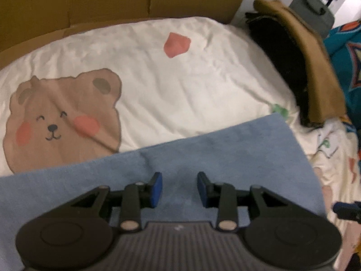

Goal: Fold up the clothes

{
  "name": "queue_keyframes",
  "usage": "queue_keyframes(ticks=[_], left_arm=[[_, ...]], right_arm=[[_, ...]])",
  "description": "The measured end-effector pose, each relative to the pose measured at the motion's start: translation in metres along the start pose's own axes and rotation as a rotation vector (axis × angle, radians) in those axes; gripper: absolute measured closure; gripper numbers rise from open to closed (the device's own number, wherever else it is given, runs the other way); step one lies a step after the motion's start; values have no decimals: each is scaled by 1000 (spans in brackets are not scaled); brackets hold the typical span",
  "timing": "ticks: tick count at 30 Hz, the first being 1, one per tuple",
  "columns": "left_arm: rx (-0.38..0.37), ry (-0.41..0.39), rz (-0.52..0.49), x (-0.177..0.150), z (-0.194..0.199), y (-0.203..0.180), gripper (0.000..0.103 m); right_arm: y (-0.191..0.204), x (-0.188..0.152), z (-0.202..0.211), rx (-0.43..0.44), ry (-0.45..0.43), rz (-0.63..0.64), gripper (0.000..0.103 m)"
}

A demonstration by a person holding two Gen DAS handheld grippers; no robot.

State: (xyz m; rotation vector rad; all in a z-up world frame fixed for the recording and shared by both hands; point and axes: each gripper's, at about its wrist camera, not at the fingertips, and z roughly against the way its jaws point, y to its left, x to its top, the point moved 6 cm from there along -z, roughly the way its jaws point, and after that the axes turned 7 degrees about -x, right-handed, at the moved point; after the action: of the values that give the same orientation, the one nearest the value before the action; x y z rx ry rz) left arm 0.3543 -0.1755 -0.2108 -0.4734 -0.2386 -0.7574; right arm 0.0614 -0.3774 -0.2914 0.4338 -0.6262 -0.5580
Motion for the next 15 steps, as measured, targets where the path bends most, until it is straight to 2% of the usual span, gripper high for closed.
queue_keyframes(ticks=[4,7,9,11,13,15], left_arm=[[12,-17,12,-11,8,8,57],[19,-13,30,-25,20,15,56],[25,-11,32,-34,27,17,56],[27,-4,27,-46,30,18,57],[24,6,26,-61,34,16,61],[7,11,39,-76,40,11,63]], right_arm=[[29,8,-29,-22,-15,81,76],[35,10,-50,-82,-16,131,76],[28,9,-61,-132,0,118,76],[22,9,-71,-180,15,108,81],[18,6,-76,-221,26,123,94],[13,4,-79,-249,34,117,99]])
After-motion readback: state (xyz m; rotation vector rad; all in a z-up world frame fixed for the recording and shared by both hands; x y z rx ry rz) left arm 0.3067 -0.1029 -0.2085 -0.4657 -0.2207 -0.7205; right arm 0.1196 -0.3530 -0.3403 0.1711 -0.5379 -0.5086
